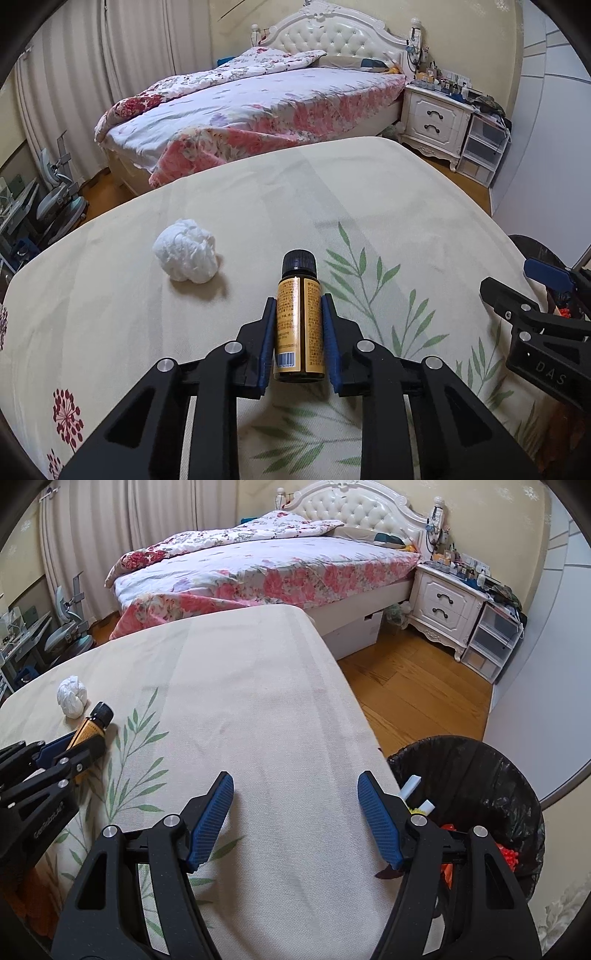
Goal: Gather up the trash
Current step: 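Grasp the white crumpled tissue with the right tool while the left tool holds the bottle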
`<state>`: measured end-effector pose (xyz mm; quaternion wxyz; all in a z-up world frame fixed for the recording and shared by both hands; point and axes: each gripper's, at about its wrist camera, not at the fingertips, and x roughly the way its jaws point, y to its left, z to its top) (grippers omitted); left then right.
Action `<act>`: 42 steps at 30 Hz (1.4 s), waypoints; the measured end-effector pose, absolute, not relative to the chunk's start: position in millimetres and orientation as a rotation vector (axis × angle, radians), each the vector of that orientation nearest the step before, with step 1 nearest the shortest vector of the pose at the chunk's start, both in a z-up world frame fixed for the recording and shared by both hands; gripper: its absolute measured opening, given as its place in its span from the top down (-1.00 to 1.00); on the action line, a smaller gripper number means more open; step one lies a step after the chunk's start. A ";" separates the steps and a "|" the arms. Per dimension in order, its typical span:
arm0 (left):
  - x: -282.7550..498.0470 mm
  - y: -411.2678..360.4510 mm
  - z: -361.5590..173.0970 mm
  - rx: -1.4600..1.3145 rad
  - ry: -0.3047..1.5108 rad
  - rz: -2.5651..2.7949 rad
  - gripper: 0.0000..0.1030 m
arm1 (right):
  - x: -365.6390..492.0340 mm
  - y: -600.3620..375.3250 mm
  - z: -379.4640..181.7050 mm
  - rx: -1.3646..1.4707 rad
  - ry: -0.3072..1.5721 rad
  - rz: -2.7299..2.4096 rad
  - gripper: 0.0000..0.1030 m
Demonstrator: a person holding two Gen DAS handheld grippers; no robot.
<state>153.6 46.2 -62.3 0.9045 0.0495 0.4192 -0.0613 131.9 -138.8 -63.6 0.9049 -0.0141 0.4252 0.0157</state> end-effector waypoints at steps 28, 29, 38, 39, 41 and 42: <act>119.5 212.2 -61.7 -0.062 0.871 0.204 0.52 | 147.9 15.7 -62.8 -0.191 0.887 0.276 -0.45; 120.4 215.2 -61.9 -0.066 0.873 0.207 0.52 | 150.1 21.4 -63.1 -0.196 0.887 0.280 -0.45; 129.8 231.9 -63.7 -0.105 0.880 0.232 0.52 | 178.8 62.0 -61.9 -0.218 0.875 0.309 -0.45; 129.7 233.0 -64.0 -0.112 0.881 0.232 0.52 | 181.6 63.9 -61.9 -0.217 0.875 0.308 -0.45; 129.6 233.7 -63.9 -0.116 0.882 0.230 0.52 | 187.2 66.9 -62.4 -0.210 0.877 0.308 -0.45; 129.8 234.3 -64.1 -0.115 0.883 0.228 0.52 | 189.9 68.1 -62.7 -0.205 0.880 0.309 -0.45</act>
